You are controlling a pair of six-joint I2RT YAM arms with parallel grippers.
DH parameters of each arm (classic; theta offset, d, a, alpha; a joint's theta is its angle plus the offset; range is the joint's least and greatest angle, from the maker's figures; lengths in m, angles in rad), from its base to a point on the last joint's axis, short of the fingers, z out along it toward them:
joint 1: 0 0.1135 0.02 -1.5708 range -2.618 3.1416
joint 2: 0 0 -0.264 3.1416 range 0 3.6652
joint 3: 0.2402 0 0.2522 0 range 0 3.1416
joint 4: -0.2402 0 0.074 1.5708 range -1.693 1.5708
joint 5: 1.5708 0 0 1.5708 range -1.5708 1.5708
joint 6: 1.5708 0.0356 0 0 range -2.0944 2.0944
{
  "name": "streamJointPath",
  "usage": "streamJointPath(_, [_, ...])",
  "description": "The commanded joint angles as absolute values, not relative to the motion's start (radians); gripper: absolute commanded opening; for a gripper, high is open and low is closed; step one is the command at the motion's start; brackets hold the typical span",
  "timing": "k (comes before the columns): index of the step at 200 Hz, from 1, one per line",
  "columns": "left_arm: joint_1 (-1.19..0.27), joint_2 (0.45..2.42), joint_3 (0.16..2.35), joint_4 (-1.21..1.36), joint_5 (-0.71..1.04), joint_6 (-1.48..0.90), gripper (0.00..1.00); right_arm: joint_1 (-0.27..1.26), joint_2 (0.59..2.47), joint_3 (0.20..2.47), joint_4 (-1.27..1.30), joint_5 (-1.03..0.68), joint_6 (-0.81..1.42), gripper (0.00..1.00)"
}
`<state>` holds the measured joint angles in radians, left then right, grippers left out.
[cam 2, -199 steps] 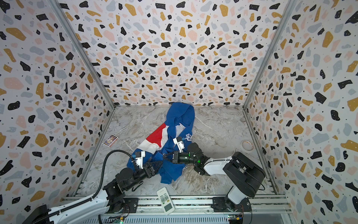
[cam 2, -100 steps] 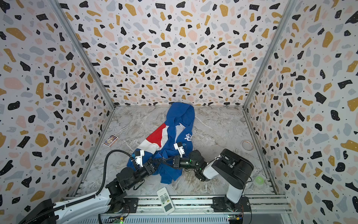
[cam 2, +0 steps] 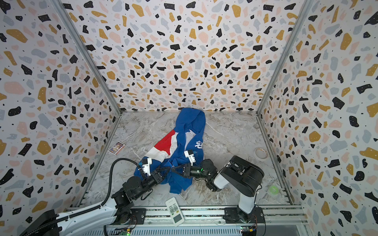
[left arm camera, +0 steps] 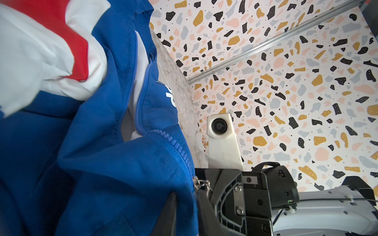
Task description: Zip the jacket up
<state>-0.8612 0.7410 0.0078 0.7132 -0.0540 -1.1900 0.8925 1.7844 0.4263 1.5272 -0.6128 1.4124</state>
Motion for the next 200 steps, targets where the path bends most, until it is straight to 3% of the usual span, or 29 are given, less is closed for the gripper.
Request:
streamJointPath(1, [-0.865,0.745,-0.083,0.759,-0.049,-1.176,0.17,0.899,1.780,0.425,1.577,-0.615,1.417,0.00])
streamJointPath(64, [-0.865,0.761,-0.081,0.766,-0.032,-1.176,0.31,0.898,1.780,0.427,1.562,-0.615,1.413,0.00])
streamJointPath(163, [-0.864,0.879,-0.056,0.862,0.024,-1.169,0.25,0.896,1.781,0.429,1.561,-0.618,1.413,0.00])
streamJointPath(200, [-0.865,0.906,-0.051,0.884,0.032,-1.175,0.34,0.894,1.781,0.424,1.558,-0.618,1.413,0.00])
